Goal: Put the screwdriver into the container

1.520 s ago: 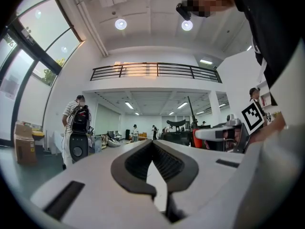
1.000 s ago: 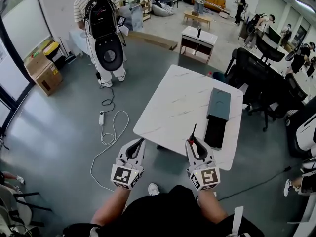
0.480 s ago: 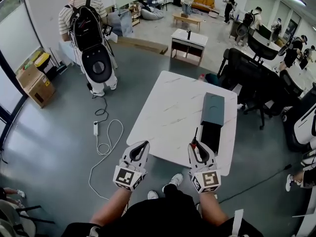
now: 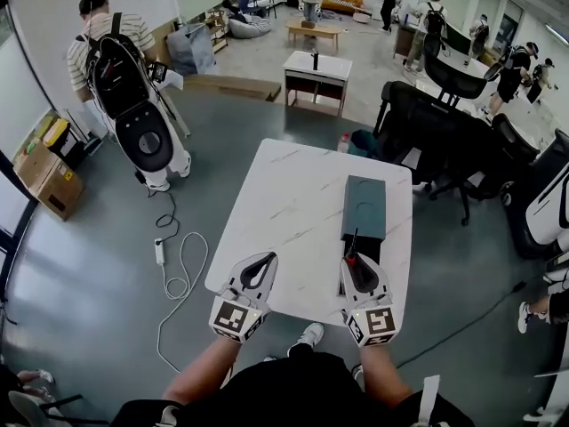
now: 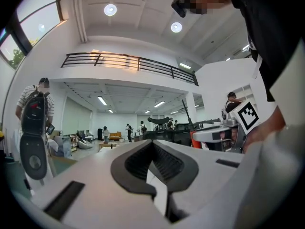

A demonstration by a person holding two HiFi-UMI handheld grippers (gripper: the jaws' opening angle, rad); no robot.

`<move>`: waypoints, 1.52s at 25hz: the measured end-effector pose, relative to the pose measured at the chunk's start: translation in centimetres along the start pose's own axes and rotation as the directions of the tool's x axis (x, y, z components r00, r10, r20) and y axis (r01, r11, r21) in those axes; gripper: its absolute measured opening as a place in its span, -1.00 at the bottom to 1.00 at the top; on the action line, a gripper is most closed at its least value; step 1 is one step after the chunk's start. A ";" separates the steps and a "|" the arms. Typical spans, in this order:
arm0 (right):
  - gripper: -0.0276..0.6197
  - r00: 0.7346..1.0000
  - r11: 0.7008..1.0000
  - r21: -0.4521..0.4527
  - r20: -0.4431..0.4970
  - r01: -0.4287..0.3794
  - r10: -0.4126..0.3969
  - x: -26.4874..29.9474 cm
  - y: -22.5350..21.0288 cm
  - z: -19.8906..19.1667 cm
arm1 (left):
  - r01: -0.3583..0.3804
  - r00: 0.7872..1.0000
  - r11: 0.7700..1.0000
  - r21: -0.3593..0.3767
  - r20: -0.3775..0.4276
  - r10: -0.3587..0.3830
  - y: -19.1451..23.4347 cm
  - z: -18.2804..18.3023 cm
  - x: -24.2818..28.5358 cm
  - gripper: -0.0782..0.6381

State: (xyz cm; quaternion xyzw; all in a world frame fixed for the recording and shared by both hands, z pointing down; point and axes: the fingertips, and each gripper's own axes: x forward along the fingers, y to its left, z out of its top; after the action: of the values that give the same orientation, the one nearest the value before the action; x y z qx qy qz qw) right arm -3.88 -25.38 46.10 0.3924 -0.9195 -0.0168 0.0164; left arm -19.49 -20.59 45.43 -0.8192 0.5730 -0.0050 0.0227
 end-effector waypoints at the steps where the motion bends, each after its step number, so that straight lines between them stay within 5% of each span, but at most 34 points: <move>1: -0.58 1.000 1.000 0.002 -0.001 0.006 -0.006 0.4 -1.0 -0.2 | 0.010 1.000 1.000 0.003 -0.002 -0.010 -0.1 -0.1 1.1 -0.77; 8: -0.58 0.999 0.997 0.070 0.016 0.030 -0.031 2.1 -6.4 -1.3 | 0.031 0.999 0.999 0.012 -0.020 -0.031 -0.6 -0.6 7.0 -0.77; 17: -0.58 0.999 0.994 0.103 -0.034 0.041 -0.038 3.3 -8.3 -3.6 | 0.062 0.997 0.998 0.018 -0.056 -0.061 -0.6 -1.9 10.6 -0.77; 24: -0.58 0.986 0.984 0.120 -0.116 0.134 -0.120 3.3 -9.8 -5.7 | 0.112 0.990 0.994 0.007 -0.082 -0.111 0.4 -3.1 12.9 -0.77; 32: -0.58 0.943 0.962 0.121 -0.261 0.245 -0.208 2.9 -11.1 -9.7 | 0.171 0.979 0.985 -0.034 -0.111 -0.174 1.6 -5.5 14.2 -0.77; 38: -0.58 0.885 0.935 0.125 -0.386 0.332 -0.263 1.6 -11.7 -13.4 | 0.205 0.968 0.978 -0.043 -0.137 -0.209 2.0 -7.1 14.5 -0.77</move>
State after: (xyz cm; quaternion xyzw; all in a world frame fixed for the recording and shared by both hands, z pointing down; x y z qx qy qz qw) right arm 4.04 -34.90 59.02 0.5252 -0.8266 0.1401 0.1461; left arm -16.68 -35.13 52.21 -0.8723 0.4846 -0.0570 -0.0304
